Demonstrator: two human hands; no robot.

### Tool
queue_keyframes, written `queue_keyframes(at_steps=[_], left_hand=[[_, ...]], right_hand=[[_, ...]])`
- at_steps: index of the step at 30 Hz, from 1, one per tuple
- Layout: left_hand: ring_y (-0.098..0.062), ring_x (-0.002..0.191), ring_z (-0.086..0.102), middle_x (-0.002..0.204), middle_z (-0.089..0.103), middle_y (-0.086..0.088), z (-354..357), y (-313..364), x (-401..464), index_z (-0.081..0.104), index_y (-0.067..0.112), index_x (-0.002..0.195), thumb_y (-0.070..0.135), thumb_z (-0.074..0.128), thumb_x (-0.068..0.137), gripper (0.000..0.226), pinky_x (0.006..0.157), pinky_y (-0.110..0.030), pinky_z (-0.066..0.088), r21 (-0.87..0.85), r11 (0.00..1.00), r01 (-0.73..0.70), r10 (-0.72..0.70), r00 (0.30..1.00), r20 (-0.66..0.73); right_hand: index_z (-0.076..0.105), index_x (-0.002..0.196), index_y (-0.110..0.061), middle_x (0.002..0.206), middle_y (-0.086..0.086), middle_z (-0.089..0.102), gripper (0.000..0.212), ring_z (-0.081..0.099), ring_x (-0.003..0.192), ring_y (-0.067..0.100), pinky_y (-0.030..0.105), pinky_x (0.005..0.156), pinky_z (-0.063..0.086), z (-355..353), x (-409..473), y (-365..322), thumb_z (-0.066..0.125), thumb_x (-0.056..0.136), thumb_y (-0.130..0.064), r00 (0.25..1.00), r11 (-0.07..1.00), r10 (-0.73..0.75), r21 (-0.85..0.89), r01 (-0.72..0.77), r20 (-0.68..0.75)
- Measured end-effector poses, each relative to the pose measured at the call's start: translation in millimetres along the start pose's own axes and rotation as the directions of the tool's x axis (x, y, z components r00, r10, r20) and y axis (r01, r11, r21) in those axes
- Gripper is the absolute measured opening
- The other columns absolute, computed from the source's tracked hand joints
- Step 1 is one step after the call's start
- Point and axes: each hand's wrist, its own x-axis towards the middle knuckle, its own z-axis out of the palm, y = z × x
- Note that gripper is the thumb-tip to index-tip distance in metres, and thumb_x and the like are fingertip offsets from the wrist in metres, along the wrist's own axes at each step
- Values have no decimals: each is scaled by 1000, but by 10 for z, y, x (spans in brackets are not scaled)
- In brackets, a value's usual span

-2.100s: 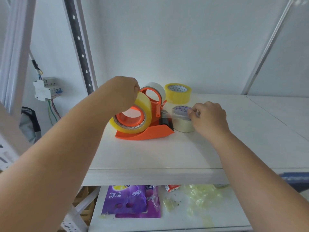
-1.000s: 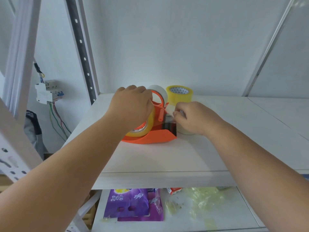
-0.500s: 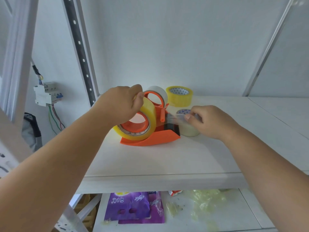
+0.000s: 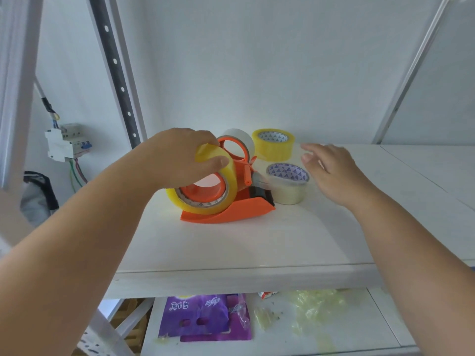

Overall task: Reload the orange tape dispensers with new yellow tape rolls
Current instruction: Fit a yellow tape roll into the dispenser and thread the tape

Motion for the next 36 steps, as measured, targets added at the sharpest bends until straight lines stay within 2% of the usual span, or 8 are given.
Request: queue_keyframes(at_steps=[4,10,16,22,26,30,34,36], left_hand=[[-22,118,48,130,53,0,-50,194,110,47,28,132,44,44,87,48,92,-36,41,91,996,7,-11,999,37],[-22,105,53,120,59,-4,57,424,241,52,24,129,32,36,90,42,85,-34,42,185,982,-30,20,998,60],[-21,86,57,92,60,0,182,332,167,62,25,107,68,29,84,59,70,-32,42,363,931,-30,50,998,-45],[-19,99,54,104,59,4,44,117,40,60,33,113,54,48,84,38,85,-37,46,5,995,97,-97,995,10],[-15,81,58,92,61,6,-66,59,9,59,42,111,39,47,86,27,74,-32,48,-170,972,163,-148,984,94],[-23,89,56,97,63,-7,-1,-3,35,62,18,106,28,35,92,33,79,-36,46,-189,969,161,-153,986,60],[-22,70,47,83,57,-26,143,-79,12,57,-3,92,31,28,76,47,63,-32,38,-413,893,181,-218,975,-45],[-20,67,42,73,47,-21,182,-77,-6,53,-7,87,32,33,80,44,62,-32,35,-527,827,196,-276,958,-76]], right_hand=[[51,135,-21,126,7,62,45,53,120,28,38,101,40,38,84,-456,37,96,-37,993,990,-116,78,117,-16],[48,128,-20,103,16,66,43,59,98,40,37,75,46,378,93,-802,25,98,-41,982,924,-134,-340,172,134],[50,120,-13,91,15,67,35,61,80,36,33,58,33,340,45,-766,27,101,-30,957,924,-212,-277,263,199],[50,119,-22,85,4,64,29,59,83,31,36,67,47,194,30,-699,33,99,-34,968,978,-124,-135,156,218],[50,119,-25,97,1,68,27,58,86,29,36,74,48,58,29,-597,36,98,-35,969,991,-59,-100,85,239],[51,114,-26,75,-6,58,25,55,75,24,34,68,44,-33,-13,-454,38,97,-37,973,998,21,-68,-6,231],[55,101,-26,67,2,58,18,54,65,22,35,64,43,-58,-58,-387,40,97,-36,980,990,70,110,-92,189],[58,99,-26,82,13,63,21,58,76,27,36,69,44,-47,-54,-398,41,97,-37,985,968,76,225,-110,154]])
